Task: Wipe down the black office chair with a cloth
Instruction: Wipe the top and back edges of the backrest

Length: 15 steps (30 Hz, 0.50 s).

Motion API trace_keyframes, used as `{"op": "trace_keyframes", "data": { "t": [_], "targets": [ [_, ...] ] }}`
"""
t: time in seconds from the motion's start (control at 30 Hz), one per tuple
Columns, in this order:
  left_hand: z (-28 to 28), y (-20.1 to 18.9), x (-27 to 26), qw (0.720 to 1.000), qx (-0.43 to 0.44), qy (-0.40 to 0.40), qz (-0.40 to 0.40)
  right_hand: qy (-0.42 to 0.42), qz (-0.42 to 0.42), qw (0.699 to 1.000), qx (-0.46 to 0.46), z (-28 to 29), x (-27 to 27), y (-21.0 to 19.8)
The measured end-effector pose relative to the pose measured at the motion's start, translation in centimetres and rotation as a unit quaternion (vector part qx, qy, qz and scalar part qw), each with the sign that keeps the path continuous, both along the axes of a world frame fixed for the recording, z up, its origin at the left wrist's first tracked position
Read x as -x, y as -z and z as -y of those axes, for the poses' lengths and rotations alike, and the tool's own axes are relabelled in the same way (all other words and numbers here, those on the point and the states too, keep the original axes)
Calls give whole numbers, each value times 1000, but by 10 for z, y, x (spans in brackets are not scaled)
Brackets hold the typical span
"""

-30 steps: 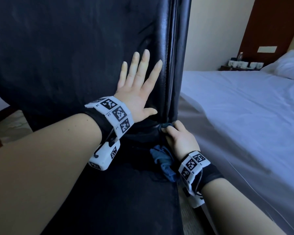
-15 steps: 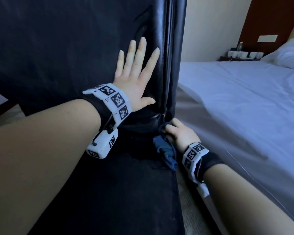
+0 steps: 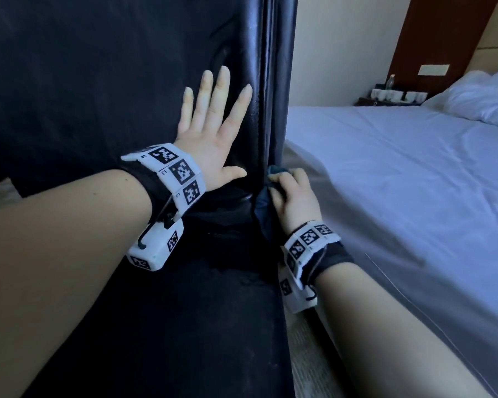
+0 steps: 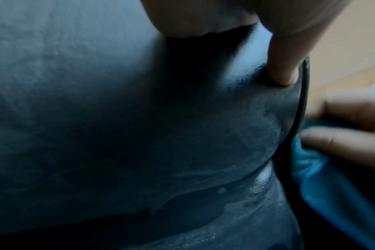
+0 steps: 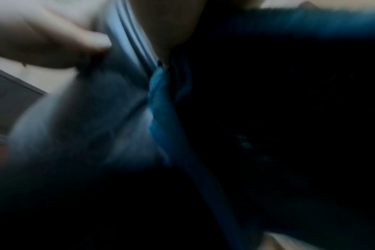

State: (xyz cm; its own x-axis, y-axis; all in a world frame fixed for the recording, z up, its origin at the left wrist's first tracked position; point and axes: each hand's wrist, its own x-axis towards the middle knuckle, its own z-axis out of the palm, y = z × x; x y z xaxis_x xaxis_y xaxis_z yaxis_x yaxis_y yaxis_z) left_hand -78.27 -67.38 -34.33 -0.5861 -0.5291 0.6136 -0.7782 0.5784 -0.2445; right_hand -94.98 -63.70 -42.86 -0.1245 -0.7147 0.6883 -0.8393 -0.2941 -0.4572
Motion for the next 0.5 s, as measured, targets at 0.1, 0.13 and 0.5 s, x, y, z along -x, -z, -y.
{"op": "trace_keyframes", "data": {
  "t": [0.1,0.13,0.5],
  "targets": [
    [3,-1,1,1000,-7,-9,0,26,11,998,-62,7,-4,21],
    [4,0,2,1000,-9,-11,0,26,-2,994,-106,6,-4,29],
    [8,-2,2,1000,-22,-10,-5,-6,-5,1000,-7,10,9,1]
  ]
}}
